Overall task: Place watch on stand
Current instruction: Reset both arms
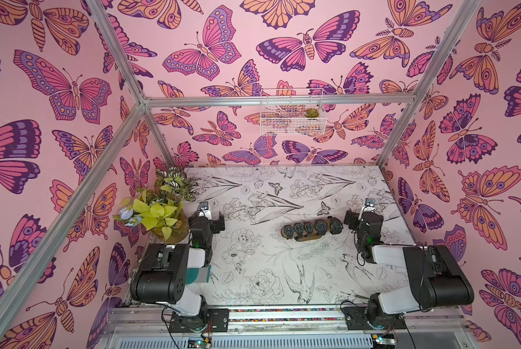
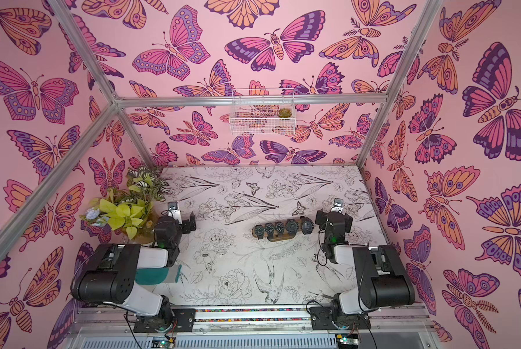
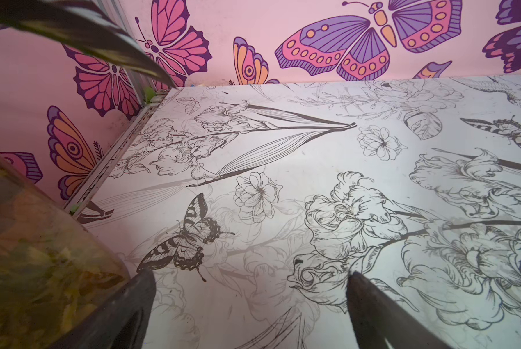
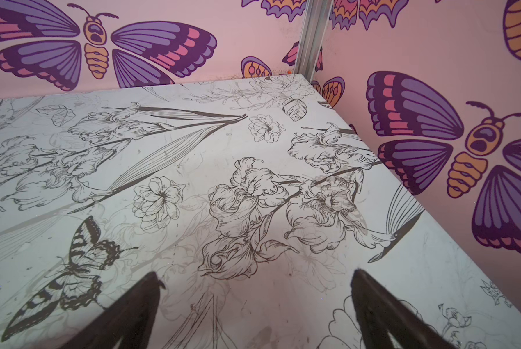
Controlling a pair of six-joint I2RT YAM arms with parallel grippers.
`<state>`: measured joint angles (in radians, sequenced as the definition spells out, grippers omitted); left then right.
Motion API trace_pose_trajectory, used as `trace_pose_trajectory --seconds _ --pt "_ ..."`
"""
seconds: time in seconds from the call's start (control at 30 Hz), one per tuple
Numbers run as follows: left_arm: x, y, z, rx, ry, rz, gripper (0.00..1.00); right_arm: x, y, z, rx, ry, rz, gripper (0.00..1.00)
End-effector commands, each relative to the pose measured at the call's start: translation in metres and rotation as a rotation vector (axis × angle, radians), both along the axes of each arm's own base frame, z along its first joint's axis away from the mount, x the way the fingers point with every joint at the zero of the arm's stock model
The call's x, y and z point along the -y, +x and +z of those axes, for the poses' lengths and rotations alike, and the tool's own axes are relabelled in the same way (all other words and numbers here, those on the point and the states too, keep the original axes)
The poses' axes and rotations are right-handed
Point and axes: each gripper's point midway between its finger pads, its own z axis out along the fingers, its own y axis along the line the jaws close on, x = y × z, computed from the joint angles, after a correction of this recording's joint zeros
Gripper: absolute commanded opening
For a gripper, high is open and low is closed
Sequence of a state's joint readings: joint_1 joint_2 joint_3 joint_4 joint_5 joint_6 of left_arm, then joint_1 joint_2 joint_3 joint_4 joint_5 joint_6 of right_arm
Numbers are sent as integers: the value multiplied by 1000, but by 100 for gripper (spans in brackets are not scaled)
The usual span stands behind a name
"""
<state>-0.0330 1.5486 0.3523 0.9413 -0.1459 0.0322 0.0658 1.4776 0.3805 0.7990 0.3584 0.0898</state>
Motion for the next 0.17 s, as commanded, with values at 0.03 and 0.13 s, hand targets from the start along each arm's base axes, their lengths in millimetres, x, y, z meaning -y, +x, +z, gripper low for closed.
trace_pose_trajectory --seconds 0.03,0.13 --pt "0 0 0 -2 -16 -2 99 2 6 4 6 12 -11 99" --pt "-1 1 0 0 -17 0 99 2 6 4 6 13 -12 99"
